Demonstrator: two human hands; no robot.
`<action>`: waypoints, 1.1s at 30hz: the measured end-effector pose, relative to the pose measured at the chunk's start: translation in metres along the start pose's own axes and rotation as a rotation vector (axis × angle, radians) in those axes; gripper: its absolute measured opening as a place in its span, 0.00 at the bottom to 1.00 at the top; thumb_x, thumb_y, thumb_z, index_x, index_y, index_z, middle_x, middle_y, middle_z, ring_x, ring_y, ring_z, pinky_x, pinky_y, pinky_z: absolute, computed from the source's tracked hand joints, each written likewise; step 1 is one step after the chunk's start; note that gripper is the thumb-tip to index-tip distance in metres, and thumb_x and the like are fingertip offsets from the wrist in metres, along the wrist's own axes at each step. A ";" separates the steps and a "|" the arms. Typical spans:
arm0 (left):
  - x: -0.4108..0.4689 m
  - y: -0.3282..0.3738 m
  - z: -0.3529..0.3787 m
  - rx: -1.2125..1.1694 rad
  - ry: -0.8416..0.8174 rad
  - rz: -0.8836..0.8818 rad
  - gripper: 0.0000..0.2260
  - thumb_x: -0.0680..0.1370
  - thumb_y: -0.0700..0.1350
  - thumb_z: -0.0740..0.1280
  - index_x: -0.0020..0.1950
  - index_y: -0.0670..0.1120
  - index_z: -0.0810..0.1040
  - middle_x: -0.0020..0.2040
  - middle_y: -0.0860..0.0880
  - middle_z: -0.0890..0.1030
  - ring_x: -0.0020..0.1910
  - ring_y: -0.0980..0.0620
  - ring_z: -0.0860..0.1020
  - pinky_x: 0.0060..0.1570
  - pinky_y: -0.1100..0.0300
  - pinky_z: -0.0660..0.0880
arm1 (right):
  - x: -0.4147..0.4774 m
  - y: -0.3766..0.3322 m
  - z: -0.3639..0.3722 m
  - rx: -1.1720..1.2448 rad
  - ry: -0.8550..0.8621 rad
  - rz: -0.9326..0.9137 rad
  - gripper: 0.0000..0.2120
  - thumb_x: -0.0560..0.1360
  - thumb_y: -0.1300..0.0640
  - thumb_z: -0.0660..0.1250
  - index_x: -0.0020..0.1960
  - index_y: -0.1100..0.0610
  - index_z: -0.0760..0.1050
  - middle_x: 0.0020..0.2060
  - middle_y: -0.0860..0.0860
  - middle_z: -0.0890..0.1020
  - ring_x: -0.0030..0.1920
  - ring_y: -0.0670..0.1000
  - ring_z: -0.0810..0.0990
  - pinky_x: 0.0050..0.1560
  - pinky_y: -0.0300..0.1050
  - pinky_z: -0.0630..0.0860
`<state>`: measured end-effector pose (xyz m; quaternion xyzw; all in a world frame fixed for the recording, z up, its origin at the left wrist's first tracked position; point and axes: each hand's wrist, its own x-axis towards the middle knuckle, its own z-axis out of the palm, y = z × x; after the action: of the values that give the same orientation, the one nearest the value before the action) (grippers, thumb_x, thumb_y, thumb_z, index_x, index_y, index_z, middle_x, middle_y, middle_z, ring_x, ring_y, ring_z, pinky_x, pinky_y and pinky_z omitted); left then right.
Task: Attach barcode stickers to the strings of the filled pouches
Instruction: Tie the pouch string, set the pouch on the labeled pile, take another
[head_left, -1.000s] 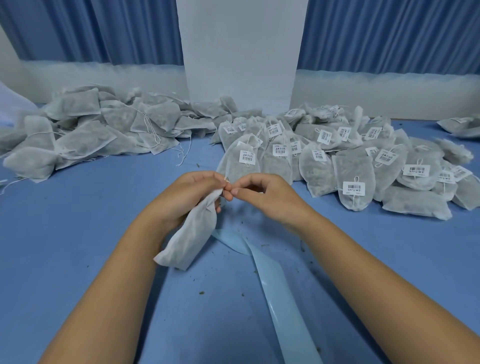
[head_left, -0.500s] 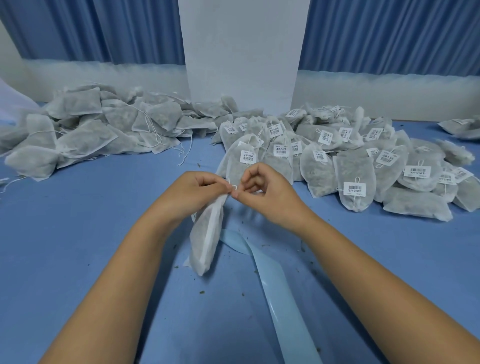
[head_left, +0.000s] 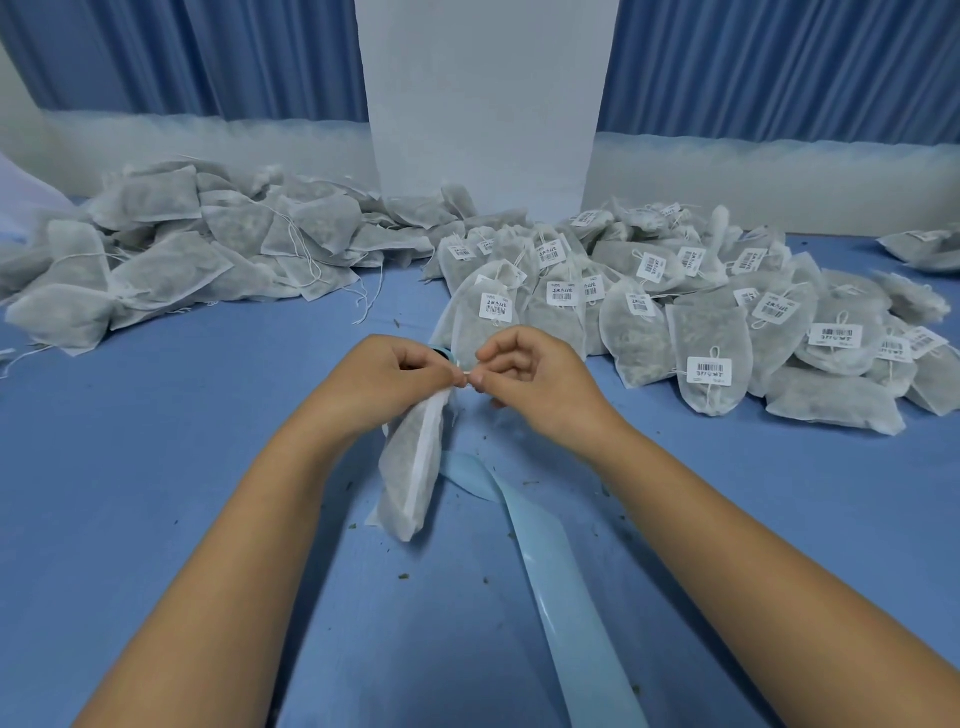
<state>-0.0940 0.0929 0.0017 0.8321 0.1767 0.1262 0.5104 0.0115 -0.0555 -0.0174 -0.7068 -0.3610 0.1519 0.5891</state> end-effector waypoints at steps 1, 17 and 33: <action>0.000 0.000 0.000 0.013 0.013 0.000 0.05 0.74 0.48 0.73 0.40 0.50 0.87 0.32 0.49 0.73 0.33 0.53 0.66 0.34 0.63 0.64 | 0.000 0.001 -0.001 -0.035 0.004 -0.032 0.08 0.74 0.65 0.72 0.48 0.55 0.76 0.38 0.49 0.83 0.40 0.50 0.81 0.47 0.52 0.80; 0.001 -0.005 0.001 0.076 0.003 0.117 0.04 0.76 0.44 0.73 0.42 0.47 0.85 0.34 0.48 0.79 0.32 0.56 0.70 0.34 0.64 0.67 | 0.000 -0.001 -0.001 -0.181 -0.117 0.091 0.06 0.77 0.58 0.67 0.43 0.57 0.81 0.38 0.49 0.81 0.39 0.45 0.78 0.44 0.45 0.78; 0.001 -0.001 0.002 -0.126 -0.124 -0.028 0.09 0.79 0.46 0.66 0.42 0.50 0.84 0.41 0.45 0.74 0.34 0.52 0.66 0.32 0.58 0.61 | -0.006 -0.003 0.001 -0.067 0.050 -0.176 0.11 0.71 0.70 0.72 0.40 0.54 0.76 0.36 0.51 0.82 0.38 0.49 0.79 0.45 0.42 0.76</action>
<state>-0.0921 0.0923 0.0005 0.8020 0.1480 0.0783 0.5734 0.0060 -0.0589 -0.0156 -0.6954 -0.4118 0.0697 0.5848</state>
